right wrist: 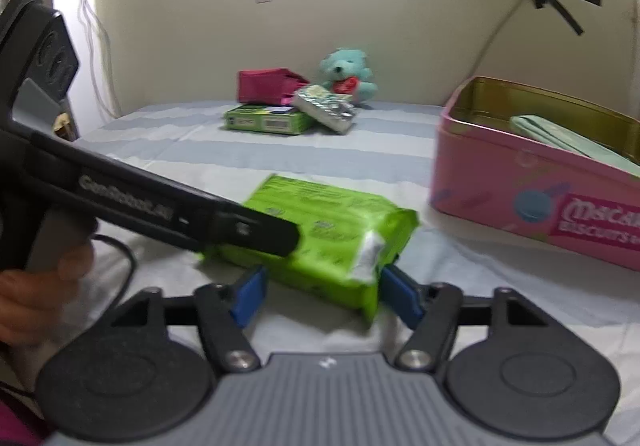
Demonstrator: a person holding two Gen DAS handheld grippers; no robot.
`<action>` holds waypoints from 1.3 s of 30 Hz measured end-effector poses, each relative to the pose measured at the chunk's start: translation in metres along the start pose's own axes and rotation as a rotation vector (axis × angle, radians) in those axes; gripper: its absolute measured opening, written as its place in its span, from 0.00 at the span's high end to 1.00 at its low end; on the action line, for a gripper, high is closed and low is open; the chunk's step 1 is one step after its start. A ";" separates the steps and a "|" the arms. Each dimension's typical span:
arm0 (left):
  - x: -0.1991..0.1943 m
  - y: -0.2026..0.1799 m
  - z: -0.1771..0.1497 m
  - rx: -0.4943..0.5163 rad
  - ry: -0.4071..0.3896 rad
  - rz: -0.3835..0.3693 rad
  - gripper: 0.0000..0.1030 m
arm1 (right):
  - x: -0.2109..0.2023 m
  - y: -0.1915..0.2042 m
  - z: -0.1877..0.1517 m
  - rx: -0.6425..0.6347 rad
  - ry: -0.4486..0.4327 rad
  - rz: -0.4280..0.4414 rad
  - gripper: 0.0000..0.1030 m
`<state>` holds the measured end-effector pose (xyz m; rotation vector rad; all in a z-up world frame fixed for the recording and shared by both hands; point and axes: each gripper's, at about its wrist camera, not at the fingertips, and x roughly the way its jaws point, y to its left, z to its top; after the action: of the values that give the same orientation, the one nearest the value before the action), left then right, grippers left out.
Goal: Organize objects
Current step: 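Carry the green snack packet into the pink tin and release it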
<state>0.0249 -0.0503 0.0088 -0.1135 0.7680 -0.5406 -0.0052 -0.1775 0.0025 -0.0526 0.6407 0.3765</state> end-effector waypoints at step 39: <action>0.113 -0.133 0.134 0.279 -0.108 0.201 0.28 | -0.009 -0.190 0.074 0.261 -0.214 -0.262 0.32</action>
<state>0.1280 -0.2338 0.0727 0.1903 0.5849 -0.4414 0.0986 -0.3452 0.0543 0.1505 0.4591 0.0421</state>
